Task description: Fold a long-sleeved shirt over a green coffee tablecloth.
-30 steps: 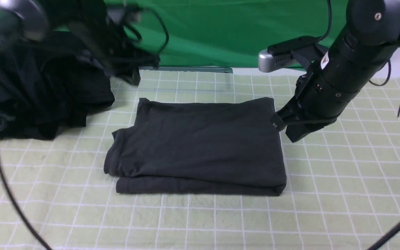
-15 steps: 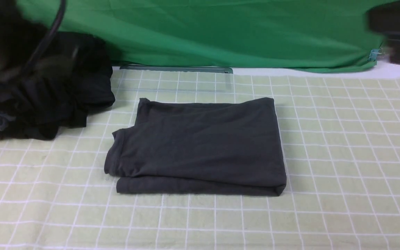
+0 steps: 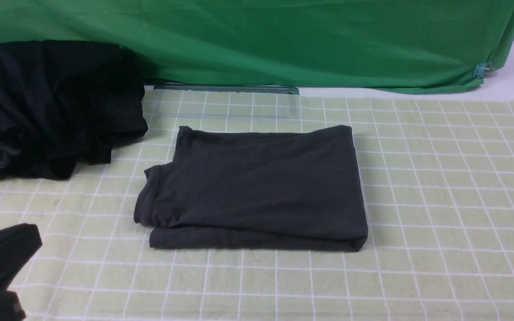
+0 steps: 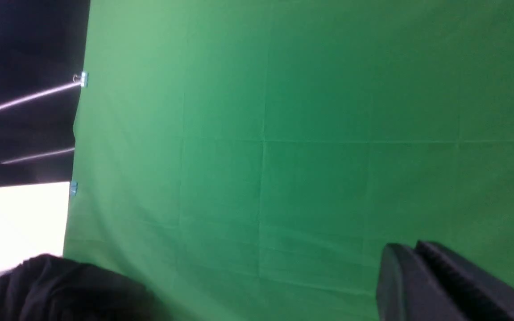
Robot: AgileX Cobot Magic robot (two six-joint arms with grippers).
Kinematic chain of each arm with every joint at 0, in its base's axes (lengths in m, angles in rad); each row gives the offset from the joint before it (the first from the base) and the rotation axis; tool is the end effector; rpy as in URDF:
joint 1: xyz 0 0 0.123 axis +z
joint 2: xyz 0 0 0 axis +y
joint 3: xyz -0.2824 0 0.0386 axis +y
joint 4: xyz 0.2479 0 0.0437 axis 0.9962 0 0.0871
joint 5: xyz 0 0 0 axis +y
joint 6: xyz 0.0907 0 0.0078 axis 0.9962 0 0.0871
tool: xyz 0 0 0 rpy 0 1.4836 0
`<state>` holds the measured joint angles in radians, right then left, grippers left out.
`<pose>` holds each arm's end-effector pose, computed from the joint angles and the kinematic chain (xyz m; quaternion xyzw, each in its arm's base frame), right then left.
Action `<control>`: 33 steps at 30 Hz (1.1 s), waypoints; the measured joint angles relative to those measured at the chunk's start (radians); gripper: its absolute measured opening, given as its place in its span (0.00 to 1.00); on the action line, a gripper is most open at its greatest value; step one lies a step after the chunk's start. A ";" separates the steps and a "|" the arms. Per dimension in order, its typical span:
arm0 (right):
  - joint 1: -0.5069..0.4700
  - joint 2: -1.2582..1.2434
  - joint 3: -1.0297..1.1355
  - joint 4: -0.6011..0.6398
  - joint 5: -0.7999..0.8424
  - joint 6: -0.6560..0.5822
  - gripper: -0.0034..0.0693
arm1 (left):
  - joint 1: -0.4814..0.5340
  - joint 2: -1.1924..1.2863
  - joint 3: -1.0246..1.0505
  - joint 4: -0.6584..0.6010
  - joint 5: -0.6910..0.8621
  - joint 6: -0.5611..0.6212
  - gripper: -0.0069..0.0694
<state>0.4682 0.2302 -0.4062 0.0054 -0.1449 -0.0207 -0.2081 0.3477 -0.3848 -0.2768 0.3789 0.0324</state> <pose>0.0481 0.0243 0.3475 -0.1312 0.5333 0.1874 0.8144 0.0780 -0.0259 0.2866 0.0243 0.7864 -0.1715 0.5930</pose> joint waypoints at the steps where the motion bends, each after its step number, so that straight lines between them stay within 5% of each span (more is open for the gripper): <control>1: 0.000 -0.010 0.004 -0.005 0.000 0.000 0.10 | 0.000 -0.017 0.019 0.000 -0.029 0.000 0.09; 33: 0.000 -0.020 0.006 -0.005 0.000 0.001 0.22 | 0.053 -0.111 0.083 0.152 -0.100 0.062 0.09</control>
<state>0.4682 0.2105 -0.4002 0.0000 -0.1448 -0.0197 -0.1548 0.2369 -0.3016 -0.1244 0.2790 0.0940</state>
